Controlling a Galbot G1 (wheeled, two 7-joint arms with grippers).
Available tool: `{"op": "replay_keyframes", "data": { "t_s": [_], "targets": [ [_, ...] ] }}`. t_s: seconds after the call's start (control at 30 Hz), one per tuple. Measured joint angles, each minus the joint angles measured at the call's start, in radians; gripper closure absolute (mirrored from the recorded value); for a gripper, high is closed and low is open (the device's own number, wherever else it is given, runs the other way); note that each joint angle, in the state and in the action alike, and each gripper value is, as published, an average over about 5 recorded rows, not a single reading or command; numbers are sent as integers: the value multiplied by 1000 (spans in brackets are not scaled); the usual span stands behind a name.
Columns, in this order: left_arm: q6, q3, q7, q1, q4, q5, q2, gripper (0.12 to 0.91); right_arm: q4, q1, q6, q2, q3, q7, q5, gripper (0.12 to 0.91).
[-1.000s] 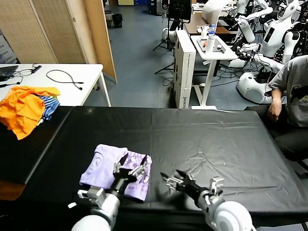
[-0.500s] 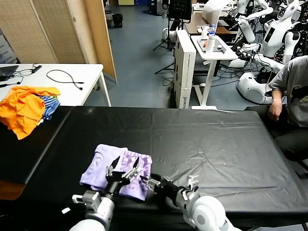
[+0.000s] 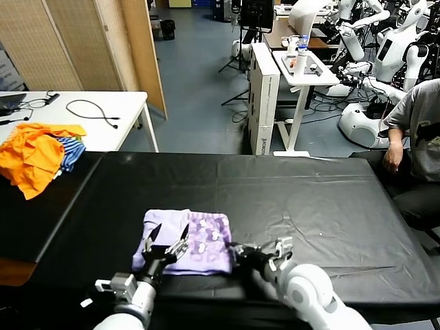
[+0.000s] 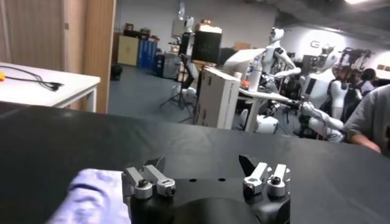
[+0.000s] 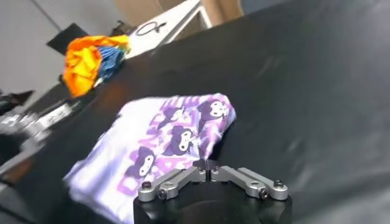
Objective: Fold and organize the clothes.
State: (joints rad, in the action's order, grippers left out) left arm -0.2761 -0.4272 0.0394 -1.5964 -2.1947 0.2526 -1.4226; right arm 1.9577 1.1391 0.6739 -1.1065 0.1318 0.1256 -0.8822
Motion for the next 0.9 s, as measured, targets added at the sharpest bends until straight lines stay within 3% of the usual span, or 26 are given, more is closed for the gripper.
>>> {"op": "replay_keyframes", "data": {
  "t_s": [0.27,0.37,0.57,0.67,0.73,0.9],
  "targets": [
    [4,-13,9,4,4,11,-2,123,6,-37,27,53,27,-15,32,860],
    [4,-21,24,7,4,33,4,123,26,-23,26,71,42,-31,49,728],
    [-12,-42,53,0,-7,94,28,123,90,38,-2,109,84,-32,101,350],
    [2,-50,62,-10,-9,107,45,123,131,84,-46,127,120,-42,148,192],
    [31,-54,62,-20,-7,110,58,123,160,121,-86,134,150,-57,192,139],
    [75,-68,68,-56,-10,117,91,123,231,239,-184,119,236,-79,305,119]
  ]
}}
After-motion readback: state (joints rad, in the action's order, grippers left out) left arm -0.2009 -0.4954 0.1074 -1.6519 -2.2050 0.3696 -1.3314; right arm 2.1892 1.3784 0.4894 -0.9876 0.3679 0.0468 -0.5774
